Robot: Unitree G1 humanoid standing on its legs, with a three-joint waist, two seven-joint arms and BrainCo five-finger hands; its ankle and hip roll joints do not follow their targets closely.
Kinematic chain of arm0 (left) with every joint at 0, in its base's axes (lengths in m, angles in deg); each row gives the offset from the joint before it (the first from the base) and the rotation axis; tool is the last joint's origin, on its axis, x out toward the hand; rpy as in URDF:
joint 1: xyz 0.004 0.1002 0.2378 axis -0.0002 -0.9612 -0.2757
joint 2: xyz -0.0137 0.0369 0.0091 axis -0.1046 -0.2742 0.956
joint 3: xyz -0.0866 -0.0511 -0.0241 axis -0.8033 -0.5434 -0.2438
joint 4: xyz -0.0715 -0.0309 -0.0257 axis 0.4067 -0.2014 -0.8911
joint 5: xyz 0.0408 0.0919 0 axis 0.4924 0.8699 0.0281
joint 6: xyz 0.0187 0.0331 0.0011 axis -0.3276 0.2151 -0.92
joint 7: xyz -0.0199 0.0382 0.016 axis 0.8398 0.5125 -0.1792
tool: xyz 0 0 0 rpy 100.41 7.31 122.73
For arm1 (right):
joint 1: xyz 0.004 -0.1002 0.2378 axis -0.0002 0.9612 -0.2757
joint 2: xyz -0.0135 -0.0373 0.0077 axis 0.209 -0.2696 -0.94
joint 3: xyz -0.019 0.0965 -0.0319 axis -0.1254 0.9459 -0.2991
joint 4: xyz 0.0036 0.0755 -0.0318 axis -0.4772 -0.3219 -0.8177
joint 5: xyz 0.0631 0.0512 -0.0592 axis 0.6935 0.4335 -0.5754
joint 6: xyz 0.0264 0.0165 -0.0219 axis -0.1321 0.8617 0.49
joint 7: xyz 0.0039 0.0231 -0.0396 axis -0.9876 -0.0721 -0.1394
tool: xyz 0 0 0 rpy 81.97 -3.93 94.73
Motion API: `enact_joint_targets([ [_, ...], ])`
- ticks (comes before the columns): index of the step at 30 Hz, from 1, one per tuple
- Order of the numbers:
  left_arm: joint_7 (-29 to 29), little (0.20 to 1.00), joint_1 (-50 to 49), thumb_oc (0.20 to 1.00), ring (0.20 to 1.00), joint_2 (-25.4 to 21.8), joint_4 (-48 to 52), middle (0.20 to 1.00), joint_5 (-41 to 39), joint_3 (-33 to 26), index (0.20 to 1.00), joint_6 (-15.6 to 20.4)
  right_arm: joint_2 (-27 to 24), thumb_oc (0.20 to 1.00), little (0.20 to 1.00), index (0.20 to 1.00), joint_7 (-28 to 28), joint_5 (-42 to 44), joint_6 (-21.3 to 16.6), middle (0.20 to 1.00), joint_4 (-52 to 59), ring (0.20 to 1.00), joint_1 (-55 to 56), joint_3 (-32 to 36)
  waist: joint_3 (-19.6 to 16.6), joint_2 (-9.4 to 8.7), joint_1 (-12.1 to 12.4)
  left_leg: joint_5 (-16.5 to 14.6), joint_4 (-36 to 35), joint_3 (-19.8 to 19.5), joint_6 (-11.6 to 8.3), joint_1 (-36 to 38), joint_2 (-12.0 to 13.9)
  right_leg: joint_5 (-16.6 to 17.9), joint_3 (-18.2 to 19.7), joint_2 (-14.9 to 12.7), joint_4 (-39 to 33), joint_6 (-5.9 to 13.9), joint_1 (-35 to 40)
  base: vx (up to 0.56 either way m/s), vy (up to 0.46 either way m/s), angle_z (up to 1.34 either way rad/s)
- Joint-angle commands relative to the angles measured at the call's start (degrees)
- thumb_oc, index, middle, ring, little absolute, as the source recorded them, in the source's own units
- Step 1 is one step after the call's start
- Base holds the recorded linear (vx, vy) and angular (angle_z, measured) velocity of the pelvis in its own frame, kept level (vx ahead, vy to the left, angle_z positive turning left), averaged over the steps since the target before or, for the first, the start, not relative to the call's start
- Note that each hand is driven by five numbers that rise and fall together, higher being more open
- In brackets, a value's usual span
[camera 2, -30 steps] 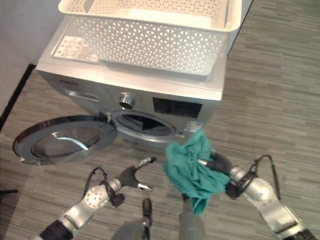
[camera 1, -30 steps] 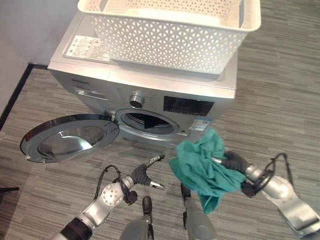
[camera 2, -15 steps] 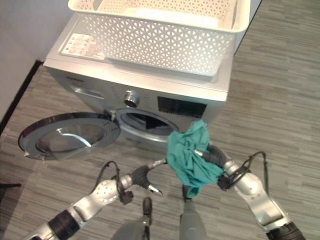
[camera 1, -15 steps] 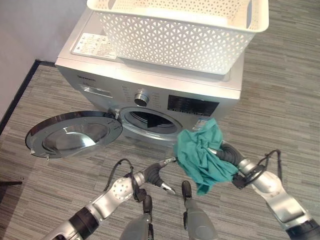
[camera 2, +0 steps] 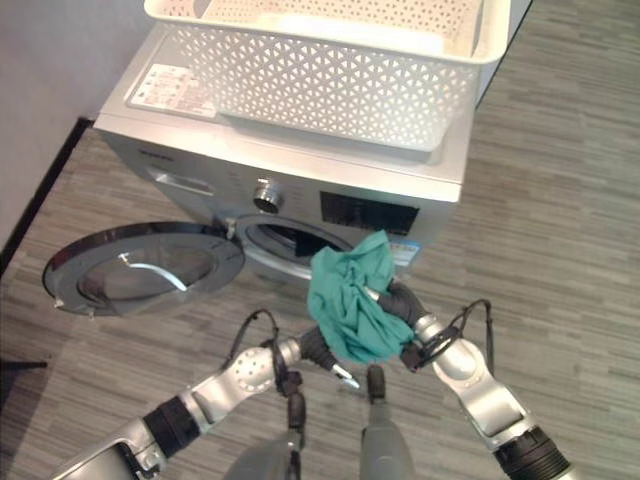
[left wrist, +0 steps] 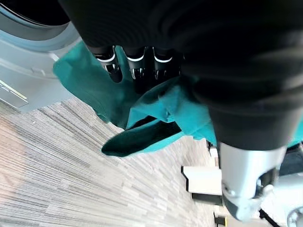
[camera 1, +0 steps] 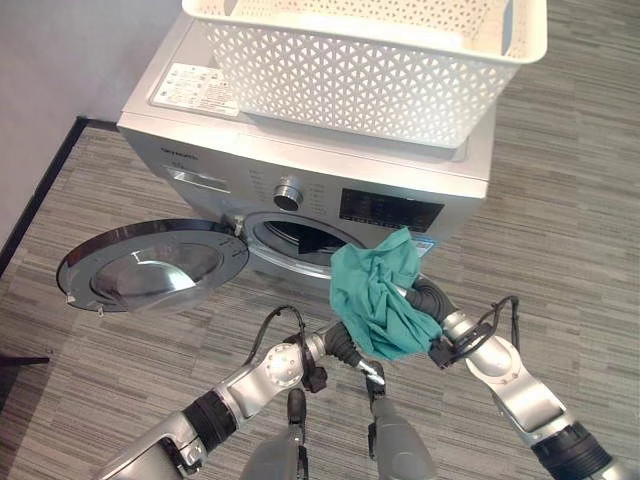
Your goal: Grab the laundry basket,head to the washer,open it,put in the laundry and shut it.
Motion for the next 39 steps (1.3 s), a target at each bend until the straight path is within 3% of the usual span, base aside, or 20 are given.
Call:
enact_joint_targets([
  [1,2.19,1.0,3.03,1.0,1.0,5.54,-2.18,1.0,-4.29,1.42,1.0,1.61,1.56,0.2,0.2,0.2,1.45,3.39,-2.62,0.2,3.39,0.2,-1.83,-0.01,-2.97,-1.9,0.85,-2.65,0.45,-0.61,1.13,-2.49,-1.48,-7.08,-1.75,-2.83,4.11,2.19,0.34,0.0,-0.009,0.05],
  [10,6.02,1.0,2.05,1.0,1.0,8.29,-2.12,1.0,-13.38,-1.3,1.0,0.29,1.99,0.2,0.2,0.2,3.63,5.02,-2.26,0.2,3.29,0.2,-1.69,0.48,-3.35,-2.39,1.03,-2.5,0.4,-0.82,1.03,-2.5,-1.36,-7.16,-2.47,-2.8,4.1,1.97,0.66,0.0,-0.002,0.01],
  [20,7.6,1.0,4.74,1.0,1.0,8.24,-2.8,1.0,-14.35,-2.84,1.0,0.81,1.16,0.2,0.2,0.2,3.08,7.43,-2.8,0.2,3.82,0.2,-1.73,-0.07,-4.11,-2.85,0.55,-2.44,0.11,-0.65,0.66,-2.22,-1.09,-7.53,-2.74,-2.63,4.29,1.78,0.89,0.0,0.0,0.0],
  [21,7.61,0.561,4.97,0.561,0.561,8.18,-2.87,0.561,-14.26,-2.95,0.561,0.75,1.05,0.2,0.2,0.2,2.96,7.62,-2.8,0.2,3.95,0.2,-1.79,-0.18,-4.14,-2.92,0.49,-2.48,0.08,-0.57,0.64,-2.23,-1.06,-7.54,-2.77,-2.62,4.34,1.77,0.82,0.0,0.0,0.0],
  [22,7.94,0.335,5.21,0.335,0.335,8.26,-3.16,0.335,-13.87,-3.31,0.335,0.85,0.77,0.2,0.2,0.2,2.69,7.91,-2.82,0.2,4.08,0.2,-1.97,-0.58,-4.25,-3.06,0.44,-2.45,0.06,-0.5,0.6,-2.3,-1.04,-7.47,-2.72,-2.6,4.35,1.77,0.74,0.0,0.0,0.0],
  [23,7.95,0.335,5.21,0.335,0.335,8.28,-3.18,0.335,-13.86,-3.32,0.335,0.86,0.76,0.2,0.2,0.2,2.69,7.92,-2.82,0.2,4.06,0.2,-1.99,-0.6,-4.26,-3.05,0.43,-2.44,0.06,-0.5,0.6,-2.32,-1.04,-7.47,-2.72,-2.6,4.36,1.77,0.72,0.0,0.0,0.0],
  [24,8.08,0.2,5.18,0.2,0.2,8.38,-3.22,0.2,-13.88,-3.49,0.2,0.86,0.77,0.2,0.2,0.2,2.54,8.1,-2.87,0.2,4.12,0.2,-2.12,-0.72,-4.27,-3.1,0.44,-2.41,0.05,-0.48,0.59,-2.39,-1.06,-7.45,-2.72,-2.57,4.33,1.77,0.67,0.0,0.0,0.0],
  [38,11.14,0.2,3.77,0.2,0.2,7.13,-2.83,0.2,-13.4,-8.62,0.2,2.08,-1.21,0.2,0.2,0.2,-0.96,14.89,-3.48,0.2,4.79,0.2,1.32,-1.21,-4.72,-3.76,0.23,-2.22,-0.01,0.19,0.35,-2.8,-0.76,-7.29,-2.54,-2.18,4.23,1.7,0.1,0.0,0.0,0.0],
  [39,11.18,0.2,3.31,0.2,0.2,6.79,-2.66,0.2,-13.43,-9.16,0.2,2.12,-1.64,0.46,0.46,0.46,-1.48,16.04,-3.76,0.46,4.98,0.46,2.37,-0.73,-4.79,-3.83,0.14,-2.22,-0.01,0.2,0.3,-2.82,-0.7,-7.3,-2.58,-2.15,4.2,1.72,0.1,0.0,0.0,0.0],
])
